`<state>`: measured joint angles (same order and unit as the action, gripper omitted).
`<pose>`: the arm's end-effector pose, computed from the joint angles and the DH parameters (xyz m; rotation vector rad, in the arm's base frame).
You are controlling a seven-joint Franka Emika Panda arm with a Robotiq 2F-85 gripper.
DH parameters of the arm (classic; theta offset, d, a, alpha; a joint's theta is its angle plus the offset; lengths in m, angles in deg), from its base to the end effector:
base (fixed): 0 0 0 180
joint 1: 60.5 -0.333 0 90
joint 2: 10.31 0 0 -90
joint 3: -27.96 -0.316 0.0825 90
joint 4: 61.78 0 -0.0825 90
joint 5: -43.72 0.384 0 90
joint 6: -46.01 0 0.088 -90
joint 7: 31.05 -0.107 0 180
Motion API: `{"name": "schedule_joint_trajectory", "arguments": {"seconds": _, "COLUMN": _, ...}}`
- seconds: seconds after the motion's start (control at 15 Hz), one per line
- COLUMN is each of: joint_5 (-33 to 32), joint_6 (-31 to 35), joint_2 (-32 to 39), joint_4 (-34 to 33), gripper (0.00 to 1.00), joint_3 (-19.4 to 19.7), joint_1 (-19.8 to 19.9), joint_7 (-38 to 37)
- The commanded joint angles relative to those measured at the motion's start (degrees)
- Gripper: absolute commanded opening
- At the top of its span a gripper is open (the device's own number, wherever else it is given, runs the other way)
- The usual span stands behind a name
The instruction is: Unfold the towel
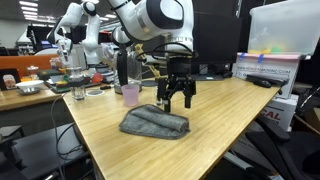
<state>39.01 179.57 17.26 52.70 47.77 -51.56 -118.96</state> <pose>0.5230 -0.2841 0.2203 1.6249 -2.3934 -0.0023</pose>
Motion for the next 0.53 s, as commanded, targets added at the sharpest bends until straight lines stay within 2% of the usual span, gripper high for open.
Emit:
{"name": "schedule_joint_trajectory", "arguments": {"seconds": 0.0, "joint_5": 0.39, "joint_6": -0.38, "joint_2": 0.43, "joint_4": -0.53, "gripper": 1.0, "joint_3": -0.02, "joint_1": 0.16, "joint_7": -0.24}}
{"name": "schedule_joint_trajectory", "arguments": {"seconds": 0.47, "joint_5": 2.87, "joint_6": -0.68, "joint_2": 2.11, "joint_4": -1.66, "gripper": 1.0, "joint_3": -0.03, "joint_1": 1.43, "joint_7": -3.52}}
